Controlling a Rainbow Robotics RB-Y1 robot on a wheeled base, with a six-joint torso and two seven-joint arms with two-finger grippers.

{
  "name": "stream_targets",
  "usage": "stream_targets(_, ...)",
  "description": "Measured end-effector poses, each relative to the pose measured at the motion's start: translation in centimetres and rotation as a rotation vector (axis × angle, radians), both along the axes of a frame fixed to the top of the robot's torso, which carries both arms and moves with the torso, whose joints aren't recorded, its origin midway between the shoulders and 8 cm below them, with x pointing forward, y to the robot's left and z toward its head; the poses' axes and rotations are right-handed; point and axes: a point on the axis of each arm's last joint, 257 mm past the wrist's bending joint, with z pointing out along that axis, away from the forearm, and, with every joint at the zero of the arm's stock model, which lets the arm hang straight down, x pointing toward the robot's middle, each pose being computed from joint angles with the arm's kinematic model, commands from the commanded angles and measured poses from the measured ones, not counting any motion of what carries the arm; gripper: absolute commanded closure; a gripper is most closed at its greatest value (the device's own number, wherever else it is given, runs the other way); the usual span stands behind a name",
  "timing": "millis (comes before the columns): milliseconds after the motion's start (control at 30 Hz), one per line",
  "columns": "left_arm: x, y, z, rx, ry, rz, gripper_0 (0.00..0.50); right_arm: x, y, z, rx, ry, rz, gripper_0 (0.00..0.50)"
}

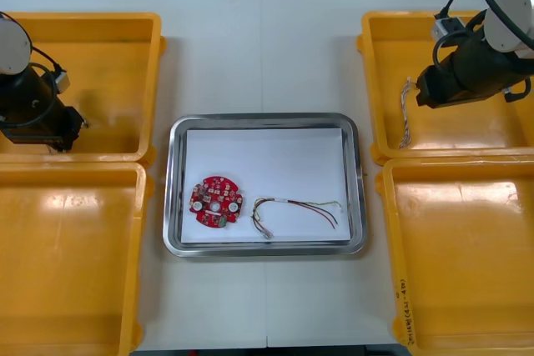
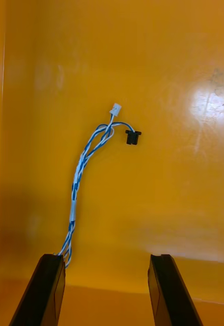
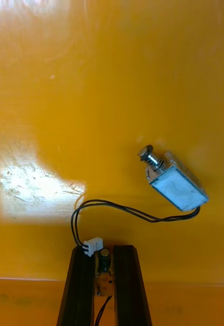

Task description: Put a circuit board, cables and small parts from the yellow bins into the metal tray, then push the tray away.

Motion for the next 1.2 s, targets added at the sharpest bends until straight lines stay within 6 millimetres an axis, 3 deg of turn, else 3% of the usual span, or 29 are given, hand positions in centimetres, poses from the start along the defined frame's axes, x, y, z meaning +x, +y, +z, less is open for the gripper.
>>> stream_targets(333,1.2,-0.1,2.5,-0.063,-0.062,0.035,0.500,0.7,1.7,-1.5,0.065,0.002,-0.028,0.026)
stream_targets(700,1.7,-1.6,4.4,-0.064,-0.094,-0.014,0.500,1.8,1.3,-3.6,0.095,0.002,-0.058,0.026)
stream_targets(1200,-0.3,-0.6,7.8,-0.031,-0.062,-0.036,0.500,1.8,1.9,-5.2,0.172,0.032,-0.098,0.025)
